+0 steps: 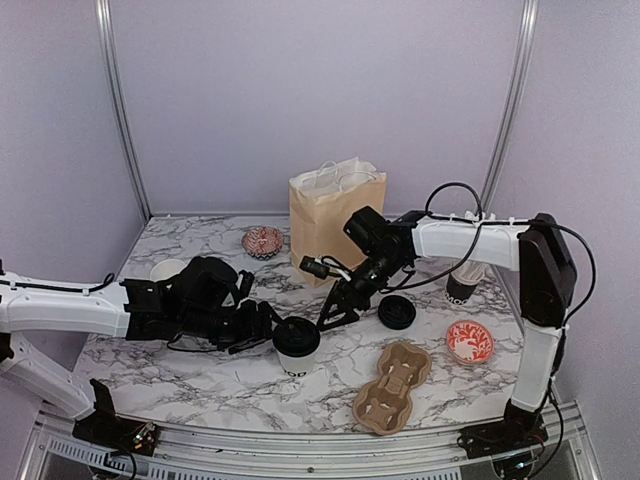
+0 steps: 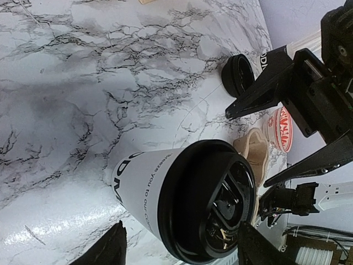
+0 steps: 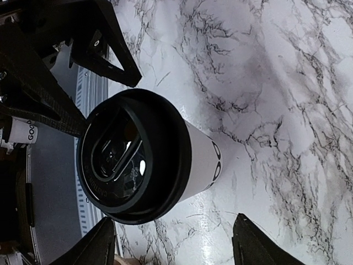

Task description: Pack the takeout coffee

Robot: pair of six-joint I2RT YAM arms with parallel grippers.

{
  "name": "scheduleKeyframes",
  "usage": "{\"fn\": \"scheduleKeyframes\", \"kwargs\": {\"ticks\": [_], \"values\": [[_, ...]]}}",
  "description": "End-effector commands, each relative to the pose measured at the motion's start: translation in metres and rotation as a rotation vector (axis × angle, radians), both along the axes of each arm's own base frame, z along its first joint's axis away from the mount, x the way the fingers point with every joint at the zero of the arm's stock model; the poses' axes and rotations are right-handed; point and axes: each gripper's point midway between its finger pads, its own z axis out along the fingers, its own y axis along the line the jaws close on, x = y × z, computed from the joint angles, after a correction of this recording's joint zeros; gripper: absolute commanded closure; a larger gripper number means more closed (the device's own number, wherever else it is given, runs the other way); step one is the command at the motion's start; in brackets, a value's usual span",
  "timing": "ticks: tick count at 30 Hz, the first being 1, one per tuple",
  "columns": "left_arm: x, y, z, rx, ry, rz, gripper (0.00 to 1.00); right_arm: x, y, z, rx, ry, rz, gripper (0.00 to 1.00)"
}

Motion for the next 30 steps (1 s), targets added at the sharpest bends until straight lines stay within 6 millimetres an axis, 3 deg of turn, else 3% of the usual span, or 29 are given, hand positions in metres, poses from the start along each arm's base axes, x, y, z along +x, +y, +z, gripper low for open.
{"fn": "scheduleKeyframes", "kwargs": {"ticks": [1,5,10,17,21,25,30], "values": [[-0.004,-0.003,-0.008,0.0,0.012,-0.019,0.33,0.001,0.014,-0.002,0.004,0.009,0.011,0.32],[-0.005,0.001,-0.017,0.019,0.02,-0.017,0.4,-0.001,0.018,-0.011,-0.006,0.037,0.021,0.39],[-0.009,0.004,-0.029,0.041,0.038,-0.026,0.49,-0.005,0.021,-0.018,-0.016,0.056,0.038,0.41],[-0.014,0.015,-0.052,0.092,0.056,-0.028,0.54,-0.007,0.022,-0.022,-0.016,0.072,0.049,0.42],[-0.01,0.021,-0.062,0.13,0.039,-0.023,0.54,-0.016,0.023,-0.012,0.042,0.136,0.085,0.42],[-0.009,0.017,-0.064,0.142,0.036,-0.04,0.54,-0.022,0.018,0.006,0.132,0.214,0.117,0.36],[-0.01,0.014,-0.065,0.141,0.041,-0.054,0.56,-0.03,0.012,0.005,0.142,0.25,0.128,0.35]]}}
